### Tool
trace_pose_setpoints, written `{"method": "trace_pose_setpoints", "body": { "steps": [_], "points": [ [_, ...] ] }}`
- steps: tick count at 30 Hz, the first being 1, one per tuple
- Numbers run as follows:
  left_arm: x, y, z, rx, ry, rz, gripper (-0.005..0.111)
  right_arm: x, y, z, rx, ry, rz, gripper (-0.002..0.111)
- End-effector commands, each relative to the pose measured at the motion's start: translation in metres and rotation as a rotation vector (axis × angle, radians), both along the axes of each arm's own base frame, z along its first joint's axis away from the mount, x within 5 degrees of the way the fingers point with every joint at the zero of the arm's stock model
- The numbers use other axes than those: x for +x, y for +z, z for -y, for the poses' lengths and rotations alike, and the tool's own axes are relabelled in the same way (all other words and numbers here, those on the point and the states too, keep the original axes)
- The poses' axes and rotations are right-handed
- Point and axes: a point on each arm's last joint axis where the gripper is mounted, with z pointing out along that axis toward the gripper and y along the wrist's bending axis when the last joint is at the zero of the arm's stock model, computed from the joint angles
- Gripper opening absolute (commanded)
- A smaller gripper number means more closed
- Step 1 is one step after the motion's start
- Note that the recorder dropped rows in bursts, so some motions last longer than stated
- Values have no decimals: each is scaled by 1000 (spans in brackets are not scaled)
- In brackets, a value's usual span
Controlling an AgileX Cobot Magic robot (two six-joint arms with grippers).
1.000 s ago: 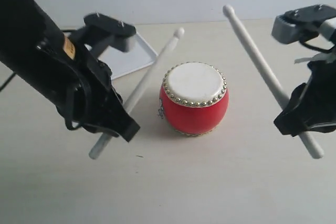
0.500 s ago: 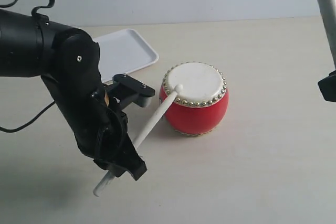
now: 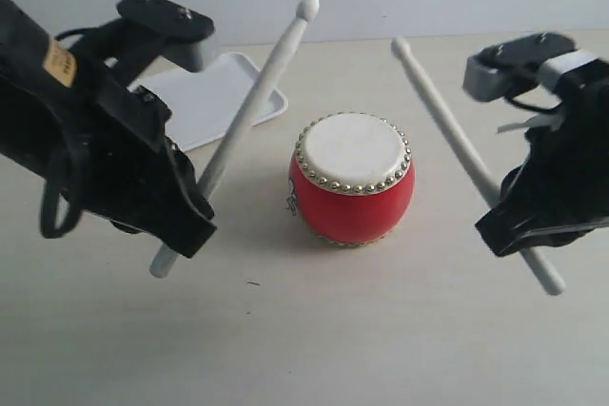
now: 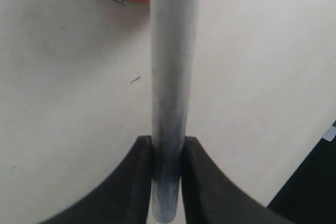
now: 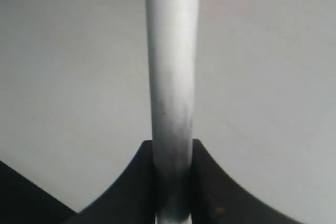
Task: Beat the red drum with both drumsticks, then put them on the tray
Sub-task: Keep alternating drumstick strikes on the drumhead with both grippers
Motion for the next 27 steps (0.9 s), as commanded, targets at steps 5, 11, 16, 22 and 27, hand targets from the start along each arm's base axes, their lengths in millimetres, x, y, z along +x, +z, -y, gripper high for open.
{"method": "trace_pose_setpoints", "body": {
  "steps": [5,11,16,22,27],
  "points": [
    [-28,46,-26,-107,-14,125,0,17,-59,-6,-135,26,-283,0],
    [-35,54,-32,-134,-11,149,0,14,-53,-5,-132,25,-278,0],
    [-30,51,-28,-130,-8,146,0,6,-28,-2,-93,26,-183,0],
    [-10,21,-10,-112,12,133,0,-15,22,7,9,-2,63,0],
    [12,-32,10,-33,23,69,0,-40,60,18,98,-22,271,0]
  ]
}}
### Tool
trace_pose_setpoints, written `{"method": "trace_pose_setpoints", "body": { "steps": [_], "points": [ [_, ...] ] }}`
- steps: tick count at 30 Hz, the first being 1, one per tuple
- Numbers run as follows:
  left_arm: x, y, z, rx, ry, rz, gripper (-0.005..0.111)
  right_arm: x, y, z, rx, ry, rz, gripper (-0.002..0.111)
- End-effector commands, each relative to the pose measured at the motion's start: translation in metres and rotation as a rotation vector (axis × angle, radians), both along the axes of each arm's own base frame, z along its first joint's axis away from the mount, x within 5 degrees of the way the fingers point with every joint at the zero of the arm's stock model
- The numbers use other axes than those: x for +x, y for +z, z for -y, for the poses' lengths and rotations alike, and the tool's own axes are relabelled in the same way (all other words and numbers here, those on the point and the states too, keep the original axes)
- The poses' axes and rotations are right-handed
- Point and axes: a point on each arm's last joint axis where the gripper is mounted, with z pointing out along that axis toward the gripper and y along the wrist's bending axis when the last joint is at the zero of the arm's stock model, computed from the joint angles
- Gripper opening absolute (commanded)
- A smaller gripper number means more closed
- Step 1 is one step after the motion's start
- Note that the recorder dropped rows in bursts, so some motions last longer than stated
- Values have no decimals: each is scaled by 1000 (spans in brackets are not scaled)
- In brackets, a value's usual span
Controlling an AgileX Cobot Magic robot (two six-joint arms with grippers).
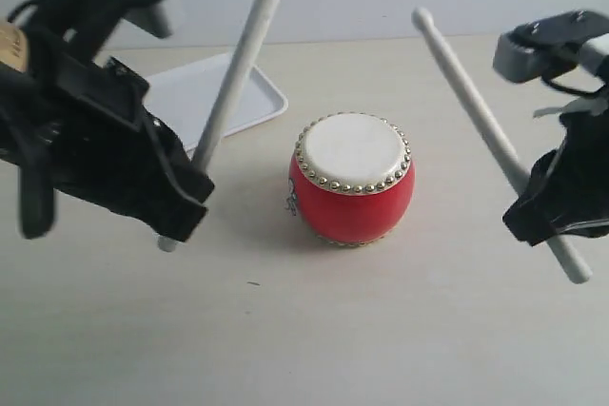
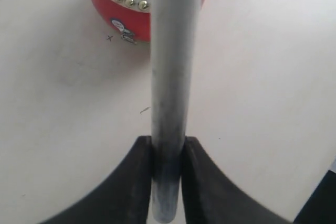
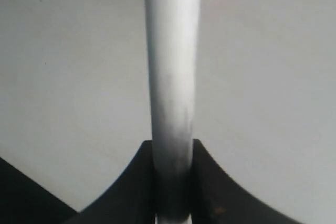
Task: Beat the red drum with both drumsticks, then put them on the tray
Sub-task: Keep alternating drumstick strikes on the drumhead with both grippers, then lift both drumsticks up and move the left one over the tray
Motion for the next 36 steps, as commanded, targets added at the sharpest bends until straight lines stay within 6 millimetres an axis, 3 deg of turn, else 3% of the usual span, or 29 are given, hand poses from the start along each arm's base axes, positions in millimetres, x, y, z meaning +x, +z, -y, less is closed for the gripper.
{"method": "trace_pose_setpoints", "body": {
  "steps": [1,8,11,15,19,27,31,36],
  "points": [
    [19,-48,20,72,3,-56,0,-23,33,10,75,-9,184,0],
    [41,-132,40,233,-16,-187,0,-54,64,23,160,-18,387,0],
    [42,-151,40,279,-28,-228,0,-60,72,26,193,-27,457,0],
    [41,-154,38,309,-40,-247,0,-60,78,24,260,-43,506,0],
    [41,-133,38,274,-43,-210,0,-58,78,22,276,-44,497,0],
    [33,-52,26,245,-81,-99,0,-49,72,16,279,-49,446,0],
    [31,-22,16,259,-70,-80,0,-31,62,8,268,-62,397,0],
    [51,-3,-4,243,35,-63,0,6,43,-5,264,-115,376,0]
  ]
}}
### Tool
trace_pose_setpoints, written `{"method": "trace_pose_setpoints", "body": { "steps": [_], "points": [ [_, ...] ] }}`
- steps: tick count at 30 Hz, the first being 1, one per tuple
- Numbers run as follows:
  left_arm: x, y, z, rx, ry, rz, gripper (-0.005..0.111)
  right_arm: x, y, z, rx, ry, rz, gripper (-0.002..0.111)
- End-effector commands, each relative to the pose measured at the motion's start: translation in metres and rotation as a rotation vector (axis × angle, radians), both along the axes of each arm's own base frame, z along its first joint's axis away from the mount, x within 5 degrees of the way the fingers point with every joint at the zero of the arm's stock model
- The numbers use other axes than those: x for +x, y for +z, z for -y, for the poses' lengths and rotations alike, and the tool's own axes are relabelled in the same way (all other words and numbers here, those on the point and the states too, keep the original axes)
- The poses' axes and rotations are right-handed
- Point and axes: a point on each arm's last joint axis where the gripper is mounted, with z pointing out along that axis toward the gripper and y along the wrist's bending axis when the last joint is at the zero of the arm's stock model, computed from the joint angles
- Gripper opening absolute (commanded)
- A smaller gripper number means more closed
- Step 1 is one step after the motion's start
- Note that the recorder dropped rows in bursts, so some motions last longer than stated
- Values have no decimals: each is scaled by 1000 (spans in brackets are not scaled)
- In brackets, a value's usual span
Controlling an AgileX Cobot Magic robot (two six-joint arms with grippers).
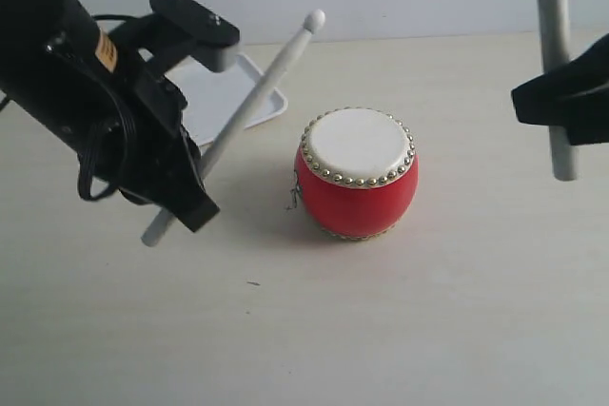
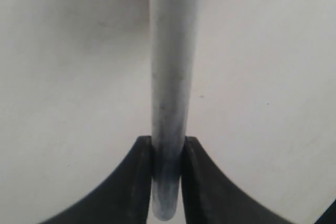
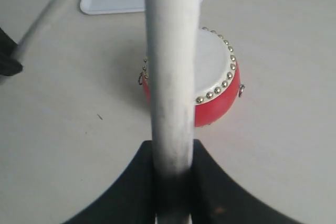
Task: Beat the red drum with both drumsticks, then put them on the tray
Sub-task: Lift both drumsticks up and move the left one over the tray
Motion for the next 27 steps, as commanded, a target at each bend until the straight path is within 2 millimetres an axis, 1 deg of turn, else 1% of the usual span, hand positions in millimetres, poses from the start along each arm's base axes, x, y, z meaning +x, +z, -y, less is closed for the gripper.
{"method": "trace_pose_setpoints", "body": {
  "steps": [1,6,8,11,14,16,18,19,20,23,27],
  "points": [
    [18,13,-21,6,96,23,0,32,-13,-12,25,-43,7,0],
    [48,14,-56,30,221,30,0,60,-25,-19,32,-93,63,0],
    [61,13,-67,46,253,18,0,71,-28,-21,34,-110,109,0],
    [80,12,-75,93,227,-17,0,90,-33,-27,18,-116,144,0],
    [103,11,-78,140,183,-45,0,112,-31,-34,14,-126,196,0],
    [120,12,-78,175,169,-38,0,127,-29,-39,3,-120,238,0],
    [141,13,-77,228,166,6,0,140,-28,-43,-14,-109,259,0],
    [150,13,-76,251,163,29,0,145,-29,-45,-23,-106,262,0],
    [163,14,-76,283,162,66,0,150,-29,-47,-32,-102,273,0],
    [190,14,-72,335,161,134,0,161,-29,-49,-45,-104,319,0],
    [218,-1,-64,368,116,160,0,172,-34,-41,-61,-139,350,0]
  ]
}}
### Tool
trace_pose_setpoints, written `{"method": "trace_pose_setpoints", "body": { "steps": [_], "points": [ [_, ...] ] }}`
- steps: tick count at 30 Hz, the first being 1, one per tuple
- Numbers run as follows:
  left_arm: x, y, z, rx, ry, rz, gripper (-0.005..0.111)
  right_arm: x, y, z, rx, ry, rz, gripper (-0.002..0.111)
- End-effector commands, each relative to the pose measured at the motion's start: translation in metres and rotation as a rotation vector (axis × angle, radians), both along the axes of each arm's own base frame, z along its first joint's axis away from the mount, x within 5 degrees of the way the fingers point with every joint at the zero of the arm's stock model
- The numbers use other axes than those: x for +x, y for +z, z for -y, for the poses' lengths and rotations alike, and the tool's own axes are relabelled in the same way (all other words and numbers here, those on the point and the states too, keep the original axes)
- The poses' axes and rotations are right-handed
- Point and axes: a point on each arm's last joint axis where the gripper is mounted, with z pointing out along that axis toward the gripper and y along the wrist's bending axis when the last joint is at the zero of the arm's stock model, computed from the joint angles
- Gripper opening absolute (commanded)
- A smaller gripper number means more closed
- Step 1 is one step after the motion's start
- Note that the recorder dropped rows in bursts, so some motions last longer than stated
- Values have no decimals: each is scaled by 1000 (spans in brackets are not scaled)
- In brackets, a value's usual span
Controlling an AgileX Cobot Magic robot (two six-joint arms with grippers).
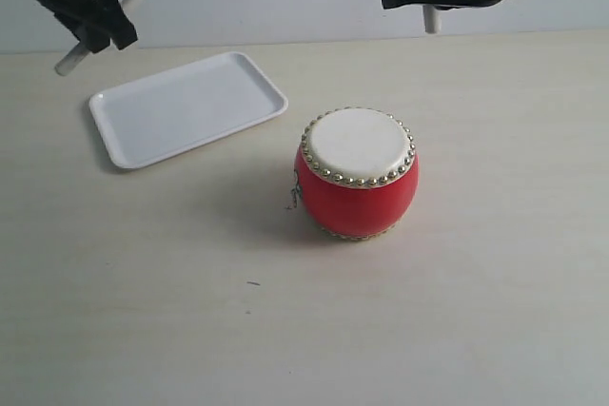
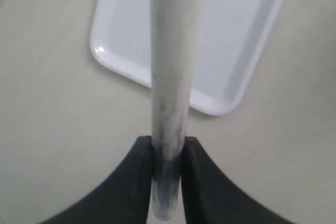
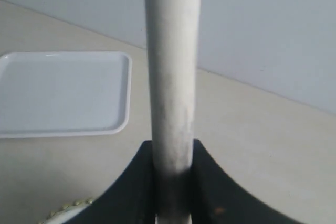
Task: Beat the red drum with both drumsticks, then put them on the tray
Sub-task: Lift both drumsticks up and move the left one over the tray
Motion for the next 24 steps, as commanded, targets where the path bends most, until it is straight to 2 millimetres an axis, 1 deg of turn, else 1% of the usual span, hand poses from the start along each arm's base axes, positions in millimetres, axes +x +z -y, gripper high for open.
{"method": "trace_pose_setpoints", "body": {
  "steps": [1,3,6,9,12,14,18,24],
  "points": [
    [28,-17,6,63,-61,7,0,14,-4,10,-39,-29,53,0],
    [38,-31,6,103,-93,-8,0,17,-7,14,-56,-34,49,0],
    [51,-58,4,161,-132,-51,0,18,-8,16,-57,-38,45,0],
    [63,-83,-3,221,-163,-68,0,18,-7,16,-55,-39,46,0],
    [75,-101,-9,248,-174,-47,0,18,-7,16,-53,-40,46,0],
    [81,-112,-11,250,-179,-33,0,18,-7,16,-53,-40,46,0],
    [88,-132,-10,260,-192,-30,0,17,-7,16,-54,-39,44,0],
    [92,-145,3,234,-228,23,0,18,-8,16,-54,-39,43,0]
  ]
}}
